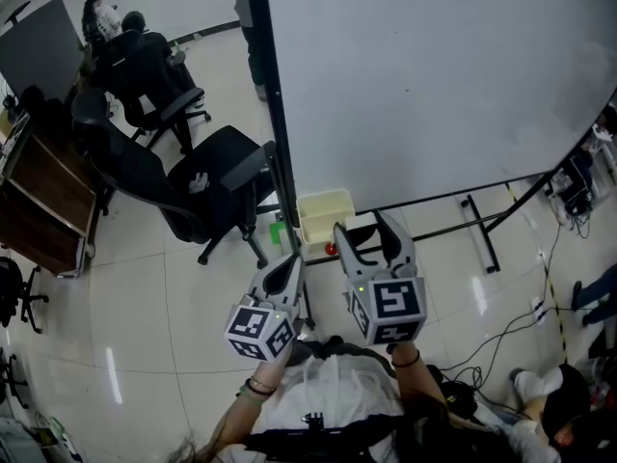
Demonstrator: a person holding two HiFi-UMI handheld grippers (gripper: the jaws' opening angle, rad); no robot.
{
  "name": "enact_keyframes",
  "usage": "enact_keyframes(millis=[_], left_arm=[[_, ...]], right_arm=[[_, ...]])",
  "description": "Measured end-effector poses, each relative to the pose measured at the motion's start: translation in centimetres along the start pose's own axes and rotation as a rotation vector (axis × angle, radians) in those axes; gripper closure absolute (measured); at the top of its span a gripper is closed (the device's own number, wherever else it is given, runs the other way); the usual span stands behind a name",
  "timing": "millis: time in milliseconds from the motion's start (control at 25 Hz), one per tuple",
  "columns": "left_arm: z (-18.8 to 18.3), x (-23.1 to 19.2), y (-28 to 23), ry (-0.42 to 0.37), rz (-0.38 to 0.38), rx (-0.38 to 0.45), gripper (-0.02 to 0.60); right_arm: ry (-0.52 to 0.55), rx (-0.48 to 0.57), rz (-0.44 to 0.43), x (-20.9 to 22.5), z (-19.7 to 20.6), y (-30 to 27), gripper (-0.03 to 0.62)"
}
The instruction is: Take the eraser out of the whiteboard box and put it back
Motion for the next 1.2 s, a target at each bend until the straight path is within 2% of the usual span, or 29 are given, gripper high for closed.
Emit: enact_keyframes(millis=[640,720,880,1200], left_arm=[[0.19,0.01,-0.05,-0.015,0.005,-0.028,0.597],[0.08,-0.07,-0.01,-0.013,0.004,-0.021,0.597],[-0.64,-0.21,0.01,0.007,0.006,0.055,0.597],[-0.21,-0.72,0.38,0.012,-0.018,0.032,0.597]], right_arm=[[-0.007,-0.026,-0.014,-0.41,0.52,-0.47,0.310],[-0.011,-0.023,-0.014,-0.46,0.56,-0.56,0.310],[-0.015,-0.031,-0.005,-0.24,0.64,-0.54,0.310],[-0.017,-0.027,0.001,-0.28,0.71,-0.50,0.310]])
Point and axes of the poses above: the fingertips, and each gripper's own axes: y backward along the fingers, x to its right, z out of its underside, the point moved 1 cm from there along y, backward along the fingers, and after that the axes turned 12 degrees about z, right-handed, at the moved point
